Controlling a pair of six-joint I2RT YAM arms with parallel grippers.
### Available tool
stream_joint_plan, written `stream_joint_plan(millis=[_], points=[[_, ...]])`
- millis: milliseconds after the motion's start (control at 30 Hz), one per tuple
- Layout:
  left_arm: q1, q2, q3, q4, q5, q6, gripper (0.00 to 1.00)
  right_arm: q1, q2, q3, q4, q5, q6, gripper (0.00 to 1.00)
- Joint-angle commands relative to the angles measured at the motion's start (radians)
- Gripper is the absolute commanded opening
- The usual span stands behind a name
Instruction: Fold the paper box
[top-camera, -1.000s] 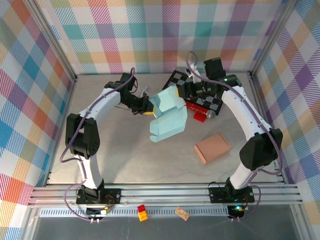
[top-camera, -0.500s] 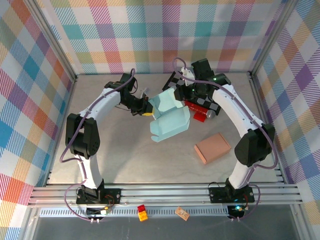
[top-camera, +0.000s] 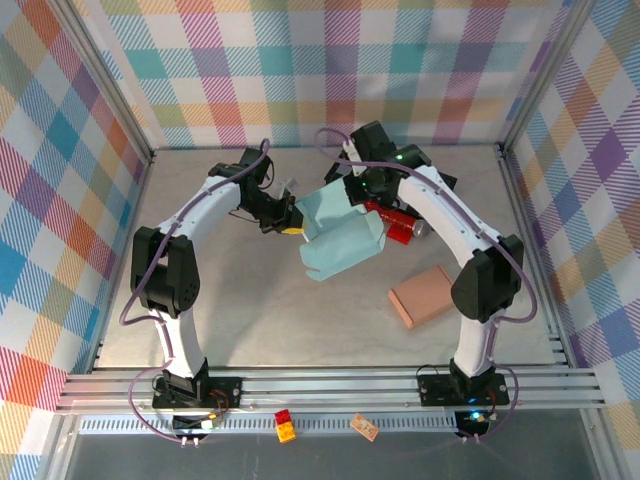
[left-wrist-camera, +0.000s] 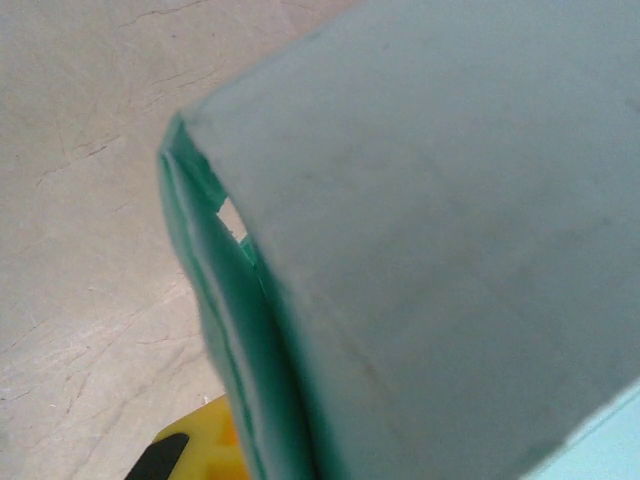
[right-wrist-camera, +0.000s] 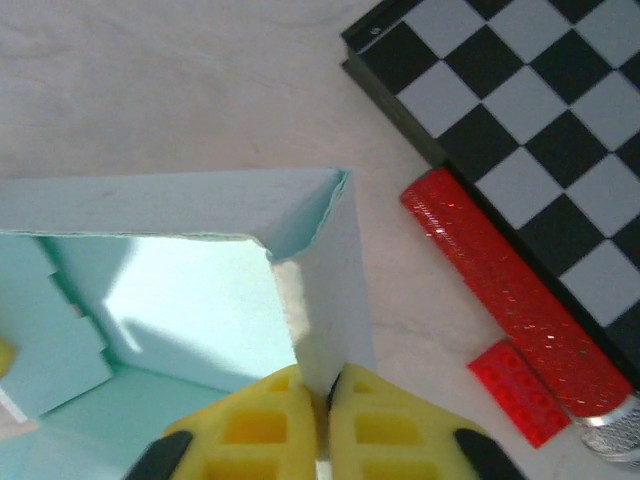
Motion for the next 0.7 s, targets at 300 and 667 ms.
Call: stream_joint_plan(millis=[300, 667], points=[[-0.012, -0.008, 0.041, 0.001, 0.057, 0.03, 0.0, 0.064, 0.065, 0.074, -0.07, 0.171, 0.027, 0.12], [-0.012, -0.008, 0.041, -0.007, 0.061, 0.038, 0.0, 0.063, 0.122, 0.143, -0.087, 0.198, -0.004, 0.18]])
